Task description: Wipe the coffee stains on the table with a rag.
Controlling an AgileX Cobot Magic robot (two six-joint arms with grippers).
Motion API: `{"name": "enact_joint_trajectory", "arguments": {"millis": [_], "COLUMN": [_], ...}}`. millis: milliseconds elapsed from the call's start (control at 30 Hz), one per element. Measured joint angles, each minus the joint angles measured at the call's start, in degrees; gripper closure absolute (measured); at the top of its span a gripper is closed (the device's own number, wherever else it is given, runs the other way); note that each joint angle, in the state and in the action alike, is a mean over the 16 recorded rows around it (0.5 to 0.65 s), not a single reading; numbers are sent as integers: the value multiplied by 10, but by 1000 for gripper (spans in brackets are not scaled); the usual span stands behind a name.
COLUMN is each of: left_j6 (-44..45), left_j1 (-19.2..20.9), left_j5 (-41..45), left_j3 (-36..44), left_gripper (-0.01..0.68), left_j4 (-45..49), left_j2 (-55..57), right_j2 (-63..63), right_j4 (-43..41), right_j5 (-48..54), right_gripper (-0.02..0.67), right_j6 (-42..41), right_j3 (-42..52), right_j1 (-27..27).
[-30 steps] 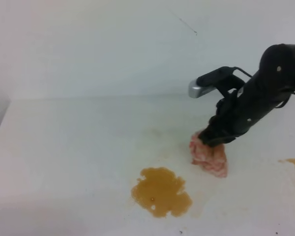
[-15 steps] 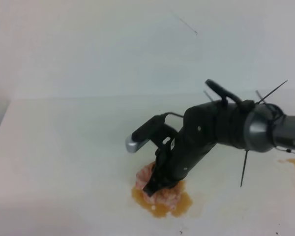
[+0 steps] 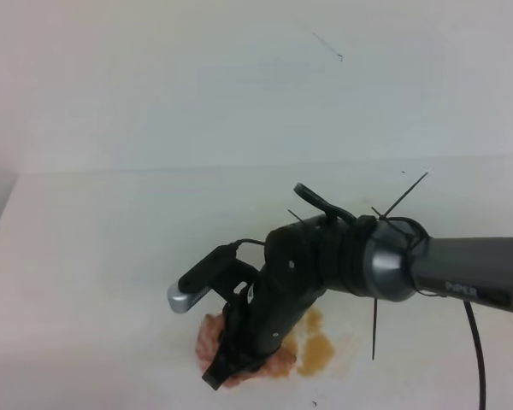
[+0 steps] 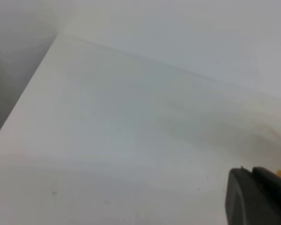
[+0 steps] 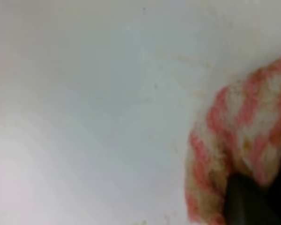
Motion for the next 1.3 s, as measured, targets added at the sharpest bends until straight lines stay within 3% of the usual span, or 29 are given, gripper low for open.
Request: {"name": "enact_joint_trajectory", "arguments": {"millis": [467,800,1000,1300], "left_j6": [0,0,0,0], "left_j1": [0,0,0,0], "left_j5": [0,0,0,0], "left_j3": [0,0,0,0], "left_gripper": [678,678,678,678], "left_j4": [0,0,0,0], "left_j2": [0,0,0,0], "right_j2": [55,43,-13,-138], "right_j4": [-71,-64,-7,85], "right_j5": [85,136,128,50], "right_gripper": [622,622,623,623], "right_j6": [44,44,12,-64], "right_j3": [-128,-141,-89,77], "right_j1": [-67,-124,-127,-95]}}
